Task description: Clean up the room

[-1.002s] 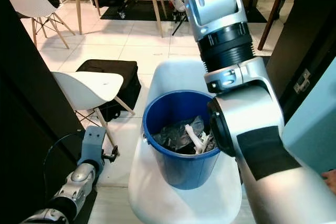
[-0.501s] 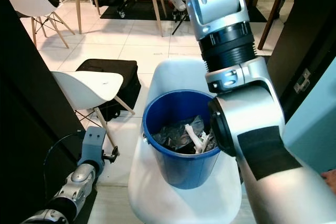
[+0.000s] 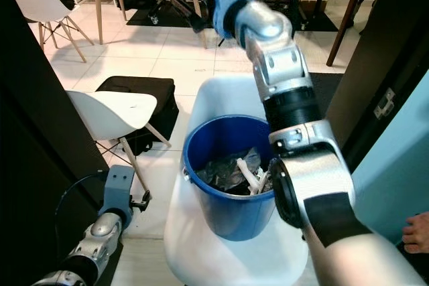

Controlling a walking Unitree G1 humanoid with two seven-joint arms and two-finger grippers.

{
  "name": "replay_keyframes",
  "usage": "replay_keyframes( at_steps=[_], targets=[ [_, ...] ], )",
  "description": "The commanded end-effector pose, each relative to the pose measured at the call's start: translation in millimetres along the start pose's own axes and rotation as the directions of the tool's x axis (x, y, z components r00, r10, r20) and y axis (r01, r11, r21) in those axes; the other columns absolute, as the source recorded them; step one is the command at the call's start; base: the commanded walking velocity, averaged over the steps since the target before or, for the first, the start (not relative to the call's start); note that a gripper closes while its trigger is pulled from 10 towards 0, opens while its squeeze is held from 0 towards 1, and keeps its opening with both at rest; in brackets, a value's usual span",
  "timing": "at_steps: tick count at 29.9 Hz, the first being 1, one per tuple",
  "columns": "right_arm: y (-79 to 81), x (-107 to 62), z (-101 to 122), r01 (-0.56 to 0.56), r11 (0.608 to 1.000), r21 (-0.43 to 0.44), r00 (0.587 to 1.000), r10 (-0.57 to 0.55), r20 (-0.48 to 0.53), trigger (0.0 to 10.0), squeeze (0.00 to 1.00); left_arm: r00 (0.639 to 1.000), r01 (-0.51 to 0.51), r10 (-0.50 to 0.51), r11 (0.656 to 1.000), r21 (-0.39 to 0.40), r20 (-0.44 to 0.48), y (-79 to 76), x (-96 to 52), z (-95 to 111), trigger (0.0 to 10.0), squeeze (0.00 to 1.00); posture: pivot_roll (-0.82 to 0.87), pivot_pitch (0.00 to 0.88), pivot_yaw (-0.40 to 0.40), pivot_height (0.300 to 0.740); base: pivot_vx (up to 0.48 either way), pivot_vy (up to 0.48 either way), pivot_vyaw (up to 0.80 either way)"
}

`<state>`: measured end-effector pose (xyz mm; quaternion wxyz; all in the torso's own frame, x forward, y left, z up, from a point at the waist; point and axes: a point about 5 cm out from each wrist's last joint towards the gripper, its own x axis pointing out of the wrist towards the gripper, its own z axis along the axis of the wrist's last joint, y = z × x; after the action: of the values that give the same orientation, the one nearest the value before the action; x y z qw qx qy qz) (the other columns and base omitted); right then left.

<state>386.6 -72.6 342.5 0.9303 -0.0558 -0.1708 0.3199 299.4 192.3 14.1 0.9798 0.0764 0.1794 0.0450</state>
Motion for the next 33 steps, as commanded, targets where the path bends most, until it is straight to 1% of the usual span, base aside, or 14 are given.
replay_keyframes(
  at_steps=[1, 2, 3, 5, 6, 10, 12, 13, 15, 17, 18, 23, 29, 33],
  targets=[
    [-0.6, -8.0, -14, -0.006, 0.997, 0.081, 1.000, 0.005, 0.013, 10.0, 0.00, 0.998, -0.018, 0.019, 1.000, 0.004, -0.054, 6.0, -4.5, -14, 10.0, 0.00, -0.02, 0.043, -0.012, 0.740, 0.000, 0.000, 0.00],
    [1.5, -16.1, -34, -0.002, 0.995, 0.101, 1.000, 0.004, -0.015, 10.0, 0.00, 0.998, -0.024, 0.024, 1.000, 0.005, -0.059, 7.9, -4.9, -15, 10.0, 0.00, -0.01, 0.030, -0.010, 0.740, 0.000, 0.000, 0.00],
    [1.5, -16.1, -34, -0.002, 0.995, 0.101, 1.000, 0.004, -0.015, 10.0, 0.00, 0.998, -0.024, 0.024, 1.000, 0.005, -0.059, 7.9, -4.9, -15, 10.0, 0.00, -0.01, 0.030, -0.010, 0.740, 0.000, 0.000, 0.00],
    [10.2, -31.9, -68, -0.015, 0.986, 0.167, 0.998, 0.024, -0.055, 10.0, 0.00, 0.995, -0.040, 0.041, 0.999, 0.006, -0.086, 12.1, -5.7, -19, 10.0, 0.00, -0.02, 0.022, -0.006, 0.740, 0.000, 0.000, 0.00],
    [10.2, -31.9, -68, -0.015, 0.986, 0.167, 0.998, 0.024, -0.055, 10.0, 0.00, 0.995, -0.040, 0.041, 0.999, 0.006, -0.086, 12.1, -5.7, -19, 10.0, 0.00, -0.02, 0.022, -0.006, 0.740, 0.000, 0.000, 0.00],
    [20.7, -48.6, -98, -0.028, 0.968, 0.247, 0.995, 0.052, -0.090, 10.0, 0.00, 0.991, -0.052, 0.053, 0.999, 0.013, -0.121, 14.9, -6.7, -24, 10.0, 0.00, -0.02, 0.011, -0.007, 0.740, -0.208, 0.000, 0.00],
    [20.7, -48.6, -98, -0.028, 0.968, 0.247, 0.995, 0.052, -0.090, 10.0, 0.00, 0.991, -0.052, 0.053, 0.999, 0.013, -0.121, 14.9, -6.7, -24, 10.0, 0.00, -0.02, 0.011, -0.007, 0.740, -0.345, 0.000, 0.00],
    [24.3, -55.9, -111, -0.027, 0.962, 0.271, 0.992, 0.059, -0.114, 10.0, 0.00, 0.990, -0.053, 0.054, 0.998, 0.016, -0.131, 14.9, -7.3, -26, 10.0, 0.00, -0.02, 0.008, -0.008, 0.740, -0.352, 0.000, 0.00],
    [24.3, -55.9, -111, -0.027, 0.962, 0.271, 0.992, 0.059, -0.114, 10.0, 0.00, 0.990, -0.053, 0.054, 0.998, 0.016, -0.131, 14.9, -7.3, -26, 10.0, 0.00, -0.02, 0.008, -0.008, 0.740, -0.352, 0.000, 0.00],
    [31.4, -79.2, -144, -0.004, 0.937, 0.349, 0.983, 0.068, -0.172, 10.0, 0.00, 0.985, -0.048, 0.053, 0.998, 0.034, -0.165, 14.8, -10.8, -35, 10.0, 0.00, -0.02, 0.000, -0.013, 0.740, -0.366, 0.000, 0.00],
    [33.0, -86.2, -152, 0.005, 0.928, 0.372, 0.980, 0.069, -0.185, 10.0, 0.00, 0.983, -0.046, 0.053, 0.998, 0.040, -0.177, 14.8, -12.0, -37, 10.0, 0.00, -0.02, 0.000, -0.013, 0.740, -0.368, 0.000, 0.00],
    [33.3, -109.3, -159, -0.021, 0.878, 0.478, 0.986, 0.097, -0.136, 10.0, 0.00, 0.969, -0.049, 0.063, 0.997, 0.064, -0.241, 19.0, -20.7, -55, 10.0, 0.00, -0.03, 0.000, -0.013, 0.740, -0.370, 0.000, 0.00],
    [32.8, -118.7, -162, -0.032, 0.864, 0.502, 0.987, 0.106, -0.119, 10.0, 0.00, 0.957, -0.059, 0.074, 0.996, 0.061, -0.280, 21.4, -25.8, -64, 10.0, 0.00, -0.03, 0.000, -0.014, 0.740, -0.374, 0.000, 0.00],
    [31.3, -127.3, -182, 0.048, 0.866, 0.498, 0.977, 0.063, -0.204, 10.0, 0.00, 0.951, -0.054, 0.074, 0.996, 0.076, -0.300, 22.0, -28.3, -69, 10.0, 0.00, -0.02, 0.000, -0.015, 0.740, -0.373, 0.000, 0.00]
  ],
)
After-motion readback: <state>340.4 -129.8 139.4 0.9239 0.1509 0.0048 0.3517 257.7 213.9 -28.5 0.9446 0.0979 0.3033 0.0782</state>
